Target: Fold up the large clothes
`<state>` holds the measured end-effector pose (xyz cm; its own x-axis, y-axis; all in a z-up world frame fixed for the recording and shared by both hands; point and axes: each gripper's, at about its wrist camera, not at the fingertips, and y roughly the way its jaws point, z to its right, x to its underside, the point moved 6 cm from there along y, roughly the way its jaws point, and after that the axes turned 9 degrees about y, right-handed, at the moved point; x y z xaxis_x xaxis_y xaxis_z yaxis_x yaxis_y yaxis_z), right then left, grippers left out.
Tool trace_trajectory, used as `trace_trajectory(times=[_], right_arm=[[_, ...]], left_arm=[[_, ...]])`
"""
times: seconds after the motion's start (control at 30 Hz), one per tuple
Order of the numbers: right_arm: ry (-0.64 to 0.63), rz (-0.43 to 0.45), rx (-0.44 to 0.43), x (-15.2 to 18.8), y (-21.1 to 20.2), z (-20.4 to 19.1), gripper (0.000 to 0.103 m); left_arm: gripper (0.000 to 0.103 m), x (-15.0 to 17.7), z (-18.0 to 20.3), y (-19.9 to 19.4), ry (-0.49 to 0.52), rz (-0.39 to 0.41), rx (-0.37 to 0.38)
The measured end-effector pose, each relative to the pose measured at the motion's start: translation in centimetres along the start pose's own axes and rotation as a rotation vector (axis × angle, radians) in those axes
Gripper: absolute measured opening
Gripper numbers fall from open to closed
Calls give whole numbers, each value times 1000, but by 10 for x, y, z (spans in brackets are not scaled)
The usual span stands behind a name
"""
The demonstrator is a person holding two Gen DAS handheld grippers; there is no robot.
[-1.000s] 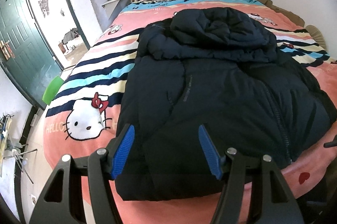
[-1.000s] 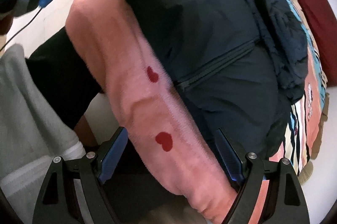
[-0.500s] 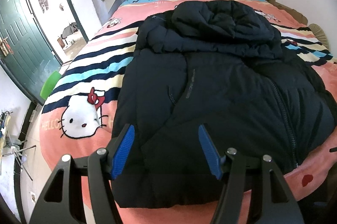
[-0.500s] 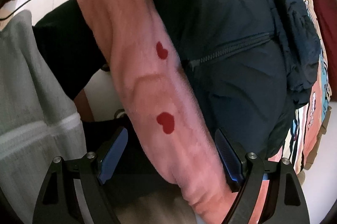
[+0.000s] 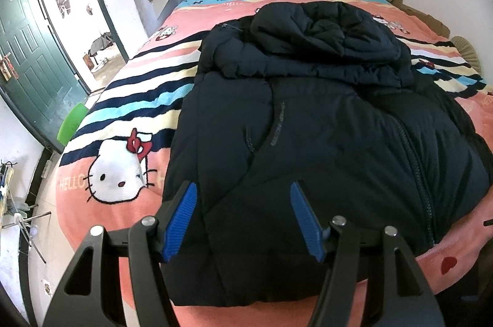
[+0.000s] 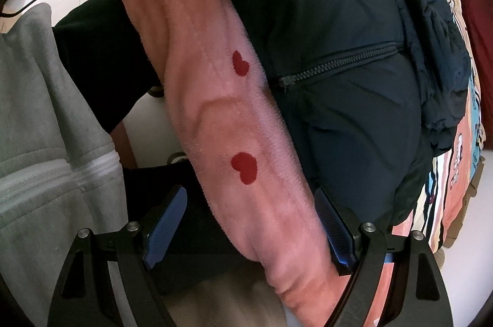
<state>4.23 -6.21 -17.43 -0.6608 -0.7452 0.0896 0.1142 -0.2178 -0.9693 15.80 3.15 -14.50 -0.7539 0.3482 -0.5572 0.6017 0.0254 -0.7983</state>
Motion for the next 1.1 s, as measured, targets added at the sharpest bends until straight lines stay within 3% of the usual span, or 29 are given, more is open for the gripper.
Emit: trace_trajectory(times=[1.1], right_arm=[[-70, -103, -9, 25, 6, 0, 84]], left_arm=[[62, 1, -5, 4, -8, -4, 5]])
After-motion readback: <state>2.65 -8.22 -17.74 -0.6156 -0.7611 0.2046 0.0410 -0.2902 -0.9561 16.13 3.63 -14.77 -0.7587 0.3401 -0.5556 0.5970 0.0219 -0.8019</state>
